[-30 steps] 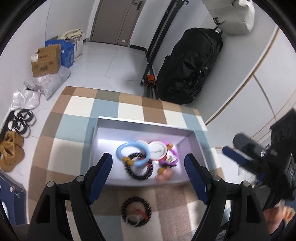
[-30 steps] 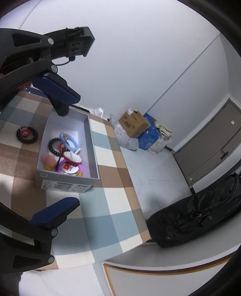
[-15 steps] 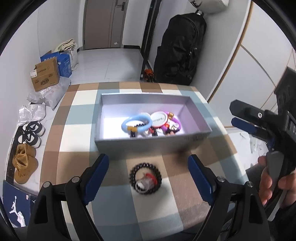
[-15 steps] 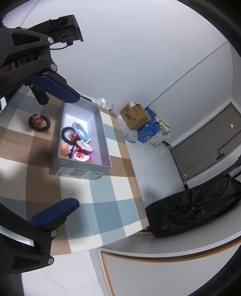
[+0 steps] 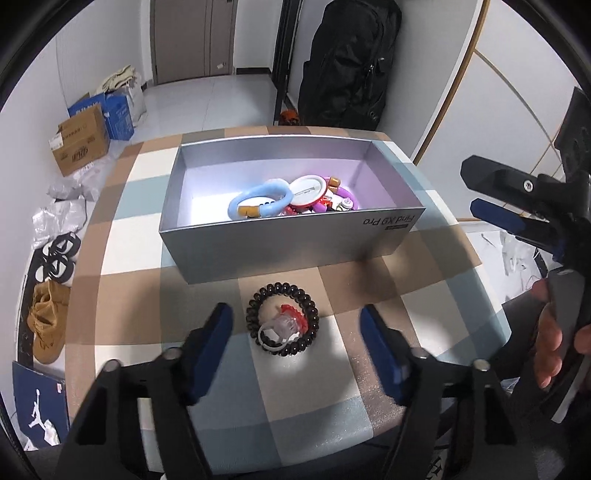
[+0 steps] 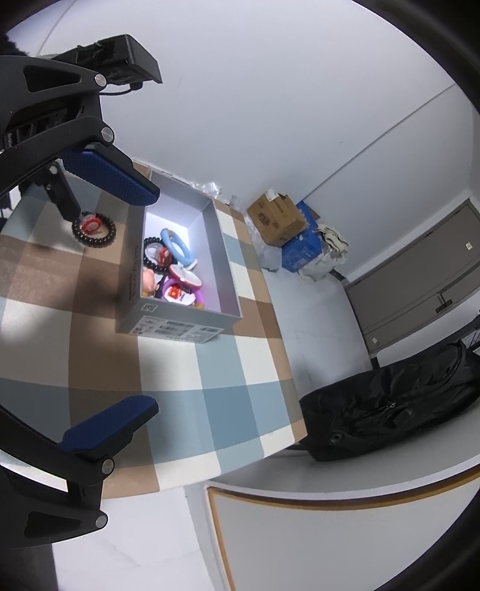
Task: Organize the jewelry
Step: 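Move the left tool to the black beaded bracelet and grasp it, then lift the black beaded bracelet with the left tool, then carry the bracelet into the box and open the left tool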
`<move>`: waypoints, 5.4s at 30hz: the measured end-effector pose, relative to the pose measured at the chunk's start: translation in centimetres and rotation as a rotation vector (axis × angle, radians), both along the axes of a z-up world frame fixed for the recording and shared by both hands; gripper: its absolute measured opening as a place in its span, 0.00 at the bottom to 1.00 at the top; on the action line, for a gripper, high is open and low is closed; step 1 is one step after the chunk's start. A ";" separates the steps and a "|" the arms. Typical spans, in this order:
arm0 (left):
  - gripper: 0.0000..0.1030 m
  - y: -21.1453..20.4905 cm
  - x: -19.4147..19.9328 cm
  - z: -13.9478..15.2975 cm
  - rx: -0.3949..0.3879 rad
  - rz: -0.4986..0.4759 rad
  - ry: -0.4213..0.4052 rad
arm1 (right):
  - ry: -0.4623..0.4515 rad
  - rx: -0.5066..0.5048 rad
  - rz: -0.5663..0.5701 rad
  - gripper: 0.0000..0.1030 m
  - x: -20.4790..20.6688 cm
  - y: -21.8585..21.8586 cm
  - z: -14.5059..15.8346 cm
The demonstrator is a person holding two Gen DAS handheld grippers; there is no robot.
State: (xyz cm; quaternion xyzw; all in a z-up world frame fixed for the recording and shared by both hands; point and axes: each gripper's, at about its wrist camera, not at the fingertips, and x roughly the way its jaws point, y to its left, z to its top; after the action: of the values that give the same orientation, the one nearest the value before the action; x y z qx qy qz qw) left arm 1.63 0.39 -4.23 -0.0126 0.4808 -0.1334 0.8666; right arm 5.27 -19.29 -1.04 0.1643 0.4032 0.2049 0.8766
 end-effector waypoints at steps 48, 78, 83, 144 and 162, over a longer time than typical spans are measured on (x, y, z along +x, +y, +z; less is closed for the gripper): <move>0.00 0.7 0.7 0.2 -0.090 -0.003 0.049 | 0.065 -0.087 0.065 1.00 0.1 2.1 -1.9; 0.14 7.4 1.9 0.5 -0.226 0.207 0.091 | 0.034 -0.289 0.428 0.27 -1.4 14.5 -5.2; 0.14 7.4 1.9 0.2 -0.224 0.199 0.103 | 0.032 -0.320 0.424 0.17 -1.2 15.0 -5.5; 0.31 0.5 1.7 -1.3 -0.008 0.056 0.092 | -0.033 0.013 0.189 0.17 -0.1 4.1 0.9; 0.31 1.2 1.6 4.5 -0.245 0.009 -0.142 | -0.005 0.090 0.156 0.17 1.4 3.2 1.2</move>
State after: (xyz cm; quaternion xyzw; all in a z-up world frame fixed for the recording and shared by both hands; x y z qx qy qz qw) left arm 3.23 1.63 0.26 -0.1111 0.3984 -0.1881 0.8908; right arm 6.71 -16.13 0.14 0.1710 0.4030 0.2910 0.8507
